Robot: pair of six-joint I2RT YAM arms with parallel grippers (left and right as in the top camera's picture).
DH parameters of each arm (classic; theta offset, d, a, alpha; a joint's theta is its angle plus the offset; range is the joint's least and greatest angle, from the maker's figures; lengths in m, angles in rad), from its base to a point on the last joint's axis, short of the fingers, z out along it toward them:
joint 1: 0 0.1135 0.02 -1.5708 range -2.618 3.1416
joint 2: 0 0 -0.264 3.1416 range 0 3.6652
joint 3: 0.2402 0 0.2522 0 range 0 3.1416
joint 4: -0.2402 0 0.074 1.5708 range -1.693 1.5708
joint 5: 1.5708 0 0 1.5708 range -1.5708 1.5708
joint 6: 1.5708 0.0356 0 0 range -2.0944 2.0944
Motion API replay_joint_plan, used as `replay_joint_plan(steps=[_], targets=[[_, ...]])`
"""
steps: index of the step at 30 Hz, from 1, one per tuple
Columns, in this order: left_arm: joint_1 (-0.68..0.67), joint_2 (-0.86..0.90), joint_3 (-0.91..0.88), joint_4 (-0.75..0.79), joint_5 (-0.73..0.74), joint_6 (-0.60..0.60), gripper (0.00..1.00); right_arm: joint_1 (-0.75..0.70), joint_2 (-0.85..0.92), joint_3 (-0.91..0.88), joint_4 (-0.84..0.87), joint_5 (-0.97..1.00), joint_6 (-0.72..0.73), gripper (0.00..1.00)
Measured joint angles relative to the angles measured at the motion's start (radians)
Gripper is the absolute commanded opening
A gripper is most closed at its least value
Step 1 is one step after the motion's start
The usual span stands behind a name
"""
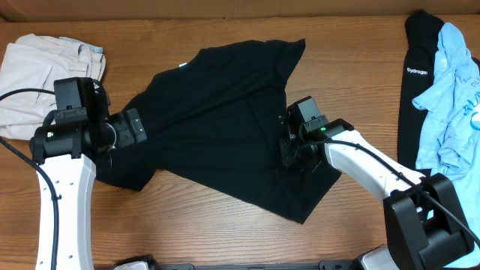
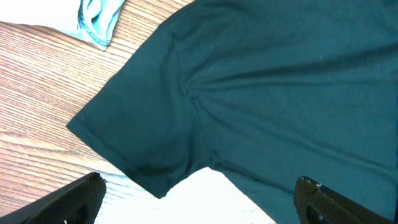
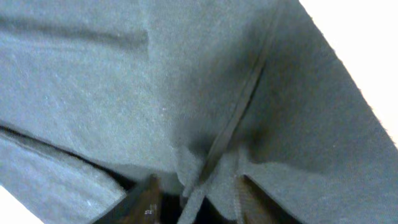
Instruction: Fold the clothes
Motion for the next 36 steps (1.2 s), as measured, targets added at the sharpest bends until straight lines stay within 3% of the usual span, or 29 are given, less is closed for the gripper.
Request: replay_joint_plan(steps=[7,13,15,16,20,22,25,30,36], targets=[[0.0,0.041,0.0,0.0,0.0,0.0,1.0,0.0,0.003,-0.006,0.036,-0.014,-0.01,0.22],[0.0,0.059,-0.001,-0.003,0.0,0.0,1.0,0.0,0.054,-0.006,0.045,-0.023,-0.014,0.07],[0.0,0.059,-0.001,-0.003,0.0,0.0,1.0,0.0,0.057,-0.006,0.048,-0.024,-0.018,0.06],[0.0,0.059,-0.001,-0.003,0.0,0.0,1.0,0.0,0.057,-0.006,0.049,-0.023,-0.019,0.12],[0.0,0.059,-0.001,-0.002,0.0,0.0,1.0,0.0,0.057,-0.006,0.047,-0.004,0.002,0.49],[0.0,0.059,-0.001,0.0,0.0,0.0,1.0,0.0,0.057,-0.006,0.048,0.011,0.011,0.5],[0.0,0.059,-0.001,0.001,0.0,0.0,1.0,0.0,0.057,-0.006,0.052,0.024,0.019,0.39],[0.0,0.059,-0.001,0.001,0.0,0.0,1.0,0.0,0.057,-0.006,0.052,0.034,0.024,0.04],[0.0,0.059,-0.001,0.001,0.0,0.0,1.0,-0.005,0.057,-0.001,0.026,0.038,0.029,0.04]])
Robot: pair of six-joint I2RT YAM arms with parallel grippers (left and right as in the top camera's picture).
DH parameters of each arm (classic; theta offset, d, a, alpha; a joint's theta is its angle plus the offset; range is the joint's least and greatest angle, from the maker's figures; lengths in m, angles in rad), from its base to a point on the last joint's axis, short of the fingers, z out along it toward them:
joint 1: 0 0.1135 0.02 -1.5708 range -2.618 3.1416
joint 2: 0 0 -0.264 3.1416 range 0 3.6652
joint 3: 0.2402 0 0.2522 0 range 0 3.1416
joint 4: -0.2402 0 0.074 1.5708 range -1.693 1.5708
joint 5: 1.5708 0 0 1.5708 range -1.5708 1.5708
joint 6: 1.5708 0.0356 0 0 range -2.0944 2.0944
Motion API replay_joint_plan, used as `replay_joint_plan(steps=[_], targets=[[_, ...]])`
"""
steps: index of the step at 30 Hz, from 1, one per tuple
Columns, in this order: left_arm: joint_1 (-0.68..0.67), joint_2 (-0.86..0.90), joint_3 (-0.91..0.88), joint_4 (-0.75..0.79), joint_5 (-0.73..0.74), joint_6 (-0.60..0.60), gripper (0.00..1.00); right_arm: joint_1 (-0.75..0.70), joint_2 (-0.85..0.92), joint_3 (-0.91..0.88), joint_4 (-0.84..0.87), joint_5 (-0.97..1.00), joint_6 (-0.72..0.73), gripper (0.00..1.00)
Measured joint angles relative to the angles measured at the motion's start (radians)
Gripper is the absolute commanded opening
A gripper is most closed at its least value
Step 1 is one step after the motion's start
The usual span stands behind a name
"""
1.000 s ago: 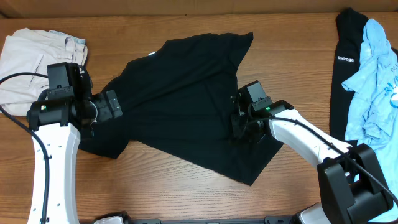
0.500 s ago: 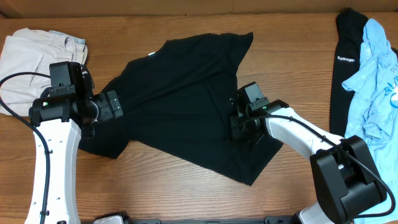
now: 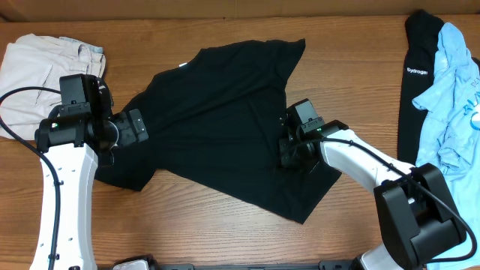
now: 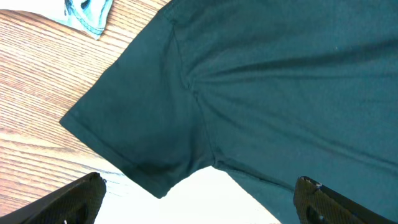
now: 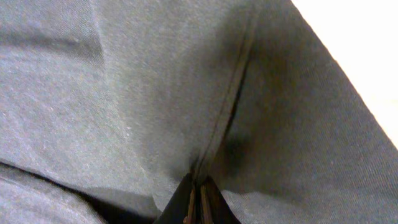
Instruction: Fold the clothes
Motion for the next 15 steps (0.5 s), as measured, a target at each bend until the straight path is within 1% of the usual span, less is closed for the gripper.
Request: replay_joint_plan(steps=[2,6,8,10,14,15], targets=[[0.0,0.0,0.0,0.001,0.0,0.0,1.0,-0.017,0.0,0.026,-0.048,0.003,0.0,0.04],[0.0,0.0,0.0,0.002,0.0,0.0,1.0,-0.158,-0.003,0.273,-0.169,0.064,0.0,0.04],[0.0,0.0,0.0,0.002,0.0,0.0,1.0,-0.23,-0.005,0.365,-0.161,0.103,-0.001,0.04],[0.0,0.0,0.0,0.008,0.0,0.0,1.0,-0.34,-0.013,0.431,-0.089,0.135,-0.011,0.04],[0.0,0.0,-0.001,0.026,0.0,0.0,1.0,-0.478,-0.008,0.437,0.108,0.173,-0.034,0.04],[0.0,0.0,-0.001,0.034,0.0,0.0,1.0,-0.502,0.006,0.438,0.186,0.181,-0.038,0.15]])
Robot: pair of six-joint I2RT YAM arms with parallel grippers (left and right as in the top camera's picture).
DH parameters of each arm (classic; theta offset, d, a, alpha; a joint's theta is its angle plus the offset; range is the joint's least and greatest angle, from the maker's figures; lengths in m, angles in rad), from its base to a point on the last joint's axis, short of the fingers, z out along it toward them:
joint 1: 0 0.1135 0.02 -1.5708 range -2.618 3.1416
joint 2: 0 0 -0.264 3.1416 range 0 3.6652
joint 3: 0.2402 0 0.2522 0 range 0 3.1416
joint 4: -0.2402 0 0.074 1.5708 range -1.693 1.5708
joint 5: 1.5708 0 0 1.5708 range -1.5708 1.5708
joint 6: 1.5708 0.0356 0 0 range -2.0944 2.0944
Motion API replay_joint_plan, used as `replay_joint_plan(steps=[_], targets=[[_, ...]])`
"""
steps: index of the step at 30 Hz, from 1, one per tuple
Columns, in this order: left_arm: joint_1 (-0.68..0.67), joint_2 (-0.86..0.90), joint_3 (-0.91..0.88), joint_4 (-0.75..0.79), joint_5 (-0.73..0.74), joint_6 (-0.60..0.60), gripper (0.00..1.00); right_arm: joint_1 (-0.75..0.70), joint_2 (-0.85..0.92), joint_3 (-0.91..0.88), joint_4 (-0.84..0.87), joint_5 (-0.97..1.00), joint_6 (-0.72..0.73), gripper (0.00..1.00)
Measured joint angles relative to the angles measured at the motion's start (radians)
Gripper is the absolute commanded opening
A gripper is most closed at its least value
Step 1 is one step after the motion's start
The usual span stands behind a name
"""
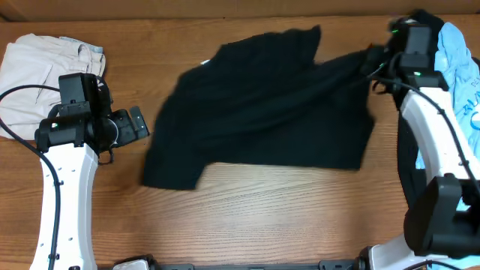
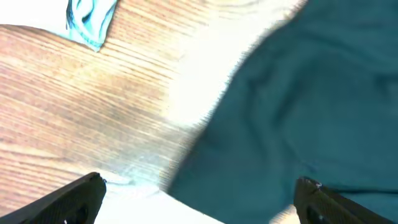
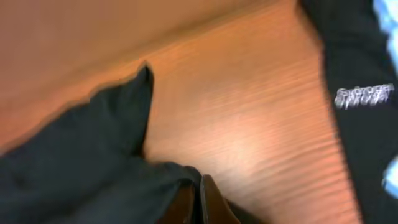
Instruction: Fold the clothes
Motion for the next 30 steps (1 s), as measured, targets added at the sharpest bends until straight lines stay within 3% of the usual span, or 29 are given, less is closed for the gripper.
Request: replay_joint_plan(steps=[1,2,3,7,11,13,16,17,22,30], targets=[[0.0,0.0,0.0,0.005,0.0,0.0,1.0,-0.016,0.018,0.006,0.045,0.003,-0.003,0.38],[0.0,0.0,0.0,0.008,0.0,0.0,1.0,-0.031,0.043,0.009,0.076,0.007,-0.005,0.78],[0.0,0.0,0.0,0.01,0.0,0.0,1.0,-0.04,0.062,0.009,0.084,0.008,-0.008,1.0],[0.0,0.0,0.0,0.014,0.0,0.0,1.0,-0.063,0.106,0.011,-0.037,-0.003,-0.013,1.0],[0.0,0.0,0.0,0.033,0.0,0.0,1.0,-0.069,0.086,0.11,-0.344,-0.05,0.001,1.0],[0.0,0.0,0.0,0.034,0.0,0.0,1.0,-0.069,0.062,0.13,-0.416,-0.077,0.007,1.0],[0.0,0.0,0.0,0.044,0.0,0.0,1.0,-0.068,0.045,0.133,-0.492,-0.107,0.011,0.89],[0.0,0.0,-0.002,0.05,0.0,0.0,1.0,-0.067,0.046,0.126,-0.491,-0.112,0.014,0.8],[0.0,0.0,-0.029,0.057,0.0,0.0,1.0,-0.065,0.068,-0.028,-0.371,-0.128,0.011,0.68],[0.0,0.0,-0.035,0.063,0.0,0.0,1.0,-0.062,0.098,-0.218,-0.101,-0.121,-0.033,0.66]])
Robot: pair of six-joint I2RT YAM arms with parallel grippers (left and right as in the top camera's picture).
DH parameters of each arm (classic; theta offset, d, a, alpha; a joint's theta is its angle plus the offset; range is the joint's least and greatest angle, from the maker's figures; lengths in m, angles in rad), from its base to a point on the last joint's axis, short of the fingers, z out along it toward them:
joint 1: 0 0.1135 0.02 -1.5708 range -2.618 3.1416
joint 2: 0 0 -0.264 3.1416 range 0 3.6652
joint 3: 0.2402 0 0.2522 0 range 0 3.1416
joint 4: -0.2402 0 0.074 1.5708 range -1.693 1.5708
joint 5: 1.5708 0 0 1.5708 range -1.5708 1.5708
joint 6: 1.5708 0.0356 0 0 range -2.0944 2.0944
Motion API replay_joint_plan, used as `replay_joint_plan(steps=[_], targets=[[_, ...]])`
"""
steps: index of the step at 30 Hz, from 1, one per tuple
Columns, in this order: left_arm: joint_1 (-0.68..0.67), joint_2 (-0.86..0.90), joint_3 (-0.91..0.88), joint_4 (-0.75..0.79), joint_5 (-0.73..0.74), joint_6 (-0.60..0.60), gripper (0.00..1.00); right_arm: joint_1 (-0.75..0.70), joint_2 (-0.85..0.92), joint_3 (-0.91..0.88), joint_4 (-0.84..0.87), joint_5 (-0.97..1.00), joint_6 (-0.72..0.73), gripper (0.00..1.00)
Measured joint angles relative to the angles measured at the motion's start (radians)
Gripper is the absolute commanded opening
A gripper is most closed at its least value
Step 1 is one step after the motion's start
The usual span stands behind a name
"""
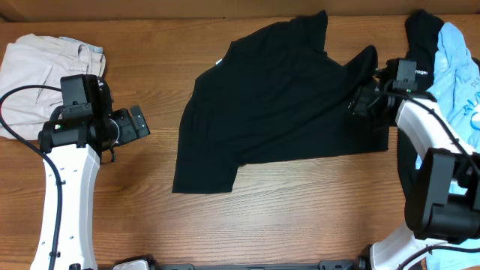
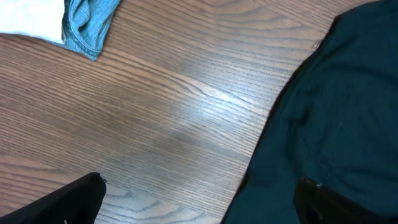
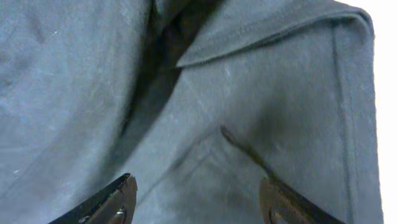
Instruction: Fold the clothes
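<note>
A black T-shirt (image 1: 277, 105) lies spread on the wooden table, right of centre, with one sleeve toward the lower left and its right edge bunched. My right gripper (image 1: 358, 105) hovers open over that bunched right edge; in the right wrist view the fingers (image 3: 118, 202) stand wide apart above dark cloth (image 3: 205, 118) with a folded flap. My left gripper (image 1: 135, 124) is open over bare wood, left of the shirt, whose edge (image 2: 336, 124) fills the right side of the left wrist view.
A beige garment (image 1: 45, 71) lies crumpled at the far left. A light blue garment (image 1: 454, 97) and another black one (image 1: 420, 45) are piled at the right edge. Bare wood (image 1: 247, 225) spans the front of the table. A blue cloth corner (image 2: 87, 28) shows top left.
My right gripper has let go of the shirt and stands open over its right edge. The shirt has settled flat, further right than before. The left arm has barely moved.
The shirt lay at the table's centre with my right gripper open on its right side, then shut on a seam there. It then held the shirt up toward the right. Now the shirt rests right of centre, released. My left gripper stayed open throughout.
</note>
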Motion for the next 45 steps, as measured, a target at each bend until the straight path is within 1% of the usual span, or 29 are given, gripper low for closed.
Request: replay_joint_plan(steps=[3,8,11,13,15,16,20,23,27,28,29,33,35,39,41,42,45], targets=[[0.0,0.0,0.0,0.002,0.0,0.0,1.0,0.0,0.021,-0.028,0.059,0.004,-0.018,0.61],[0.0,0.0,0.0,0.007,0.0,0.0,1.0,0.0,0.079,-0.032,0.124,0.005,-0.036,0.47],[0.0,0.0,0.0,0.007,0.0,0.0,1.0,0.0,0.099,-0.032,0.132,0.01,-0.04,0.3],[0.0,0.0,0.0,0.008,0.0,0.0,1.0,0.0,0.099,-0.032,0.132,0.014,-0.037,0.23],[0.0,0.0,0.0,0.014,0.0,0.0,1.0,0.0,0.099,-0.032,0.131,0.015,-0.04,0.09],[0.0,0.0,0.0,0.015,0.0,0.0,1.0,0.0,0.099,-0.032,0.124,0.015,-0.038,0.04],[0.0,0.0,0.0,0.021,0.0,0.0,1.0,0.0,0.099,-0.009,0.05,0.015,-0.033,0.04],[0.0,0.0,0.0,0.024,0.0,0.0,1.0,0.0,0.076,0.032,-0.085,0.014,-0.026,0.04],[0.0,0.0,0.0,0.033,0.0,0.0,1.0,0.0,-0.022,0.087,-0.228,0.006,0.0,0.04],[0.0,0.0,0.0,0.033,0.0,0.0,1.0,0.001,-0.042,0.096,-0.272,-0.004,0.011,0.04],[0.0,0.0,0.0,0.033,0.0,0.0,1.0,0.001,-0.07,0.098,-0.356,-0.029,0.023,0.04],[0.0,0.0,0.0,0.032,0.0,0.001,1.0,0.002,-0.111,0.1,-0.555,-0.074,0.038,0.04],[0.0,0.0,-0.001,0.028,0.0,0.004,1.0,0.003,-0.163,0.099,-0.689,-0.08,0.051,0.04],[0.0,0.001,-0.005,0.018,0.0,0.007,1.0,0.006,-0.346,0.099,-0.865,-0.074,0.141,0.04],[0.0,0.001,-0.006,0.014,0.0,0.016,1.0,0.008,-0.406,0.08,-0.883,-0.074,0.187,0.04],[0.0,0.001,-0.006,0.014,0.0,0.024,1.0,0.009,-0.427,0.061,-0.892,-0.071,0.213,0.04],[0.0,0.001,-0.006,0.014,0.0,0.056,1.0,0.02,-0.492,-0.086,-0.914,-0.058,0.357,0.04]])
